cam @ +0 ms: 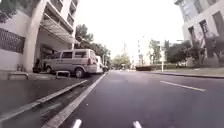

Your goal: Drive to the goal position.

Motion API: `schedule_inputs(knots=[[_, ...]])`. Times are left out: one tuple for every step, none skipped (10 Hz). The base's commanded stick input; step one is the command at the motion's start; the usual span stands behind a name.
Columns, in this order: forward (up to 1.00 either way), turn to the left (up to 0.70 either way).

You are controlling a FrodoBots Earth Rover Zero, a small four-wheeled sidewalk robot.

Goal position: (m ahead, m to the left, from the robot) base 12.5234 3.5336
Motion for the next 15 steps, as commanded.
schedule_inputs(knots=[[0.7, 0.0], [0.7, 0.0], [0.7, 0.0], [0.7, 0.0], [0.7, 0.0], [0.7, 0.0], [0.7, 0.0], [0.7, 0.0], [0.7, 0.0], [0.7, 0.0], [0.7, 0.0], [0.7, 0.0], [0.7, 0.0], [0.7, 0.0], [0.7, 0.0]])
